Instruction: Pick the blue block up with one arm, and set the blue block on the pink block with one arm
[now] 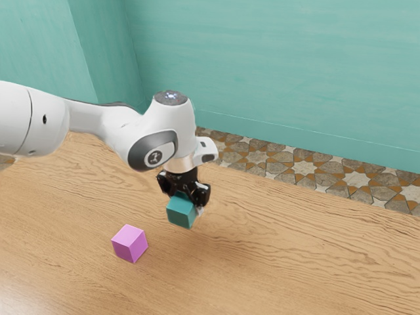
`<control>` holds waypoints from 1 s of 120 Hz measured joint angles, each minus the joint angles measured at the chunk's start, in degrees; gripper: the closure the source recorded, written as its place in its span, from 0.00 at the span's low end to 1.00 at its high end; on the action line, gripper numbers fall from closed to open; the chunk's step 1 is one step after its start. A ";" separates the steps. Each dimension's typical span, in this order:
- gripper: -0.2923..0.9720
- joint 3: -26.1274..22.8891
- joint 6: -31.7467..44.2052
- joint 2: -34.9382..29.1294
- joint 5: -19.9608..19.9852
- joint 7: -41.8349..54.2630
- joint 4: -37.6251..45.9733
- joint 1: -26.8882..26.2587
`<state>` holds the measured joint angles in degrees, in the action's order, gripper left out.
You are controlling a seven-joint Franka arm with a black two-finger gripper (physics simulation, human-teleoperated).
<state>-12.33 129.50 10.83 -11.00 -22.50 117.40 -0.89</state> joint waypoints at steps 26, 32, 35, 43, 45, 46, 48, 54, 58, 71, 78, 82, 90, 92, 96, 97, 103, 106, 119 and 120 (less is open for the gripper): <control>0.51 5.26 -4.66 -7.04 3.20 6.13 4.93 0.94; 0.51 5.89 -4.85 -7.81 4.27 8.07 5.74 0.95; 0.51 6.29 -4.79 -8.10 5.08 9.18 6.21 0.87; 0.51 7.18 -4.42 -8.69 7.04 12.36 7.40 0.91; 0.51 7.42 -4.21 -8.95 7.53 13.18 8.02 0.92; 0.51 7.60 -4.08 -9.08 7.76 13.60 8.37 0.86; 0.51 7.88 -3.83 -9.29 8.16 14.42 8.97 0.84; 0.51 8.38 -3.13 -9.88 9.09 16.78 10.45 1.14; 0.51 8.51 -2.66 -10.09 9.53 18.30 11.19 1.56; 0.51 8.85 -1.39 -10.04 10.30 22.98 12.22 2.97; 0.51 9.17 -0.93 -9.98 10.37 25.31 12.32 3.59; 0.51 9.39 -0.73 -9.92 10.36 26.57 12.37 3.89; 0.51 9.64 -0.41 -10.14 10.35 28.89 12.69 4.65; 0.51 9.66 -0.35 -10.31 10.34 29.43 12.94 4.88; 0.51 9.59 -0.23 -10.67 10.34 30.46 13.60 5.43; 0.51 9.53 -0.20 -10.77 10.33 30.71 13.76 5.61; 0.51 10.02 -0.05 -11.39 10.32 32.13 14.73 5.86; 0.51 10.09 0.02 -11.62 10.32 32.79 15.20 6.15; 0.51 10.11 0.67 -11.67 10.41 35.30 16.14 7.30; 0.51 10.11 0.74 -11.60 10.43 35.47 16.14 7.35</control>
<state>-2.23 130.24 -0.76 -0.57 12.96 133.54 6.46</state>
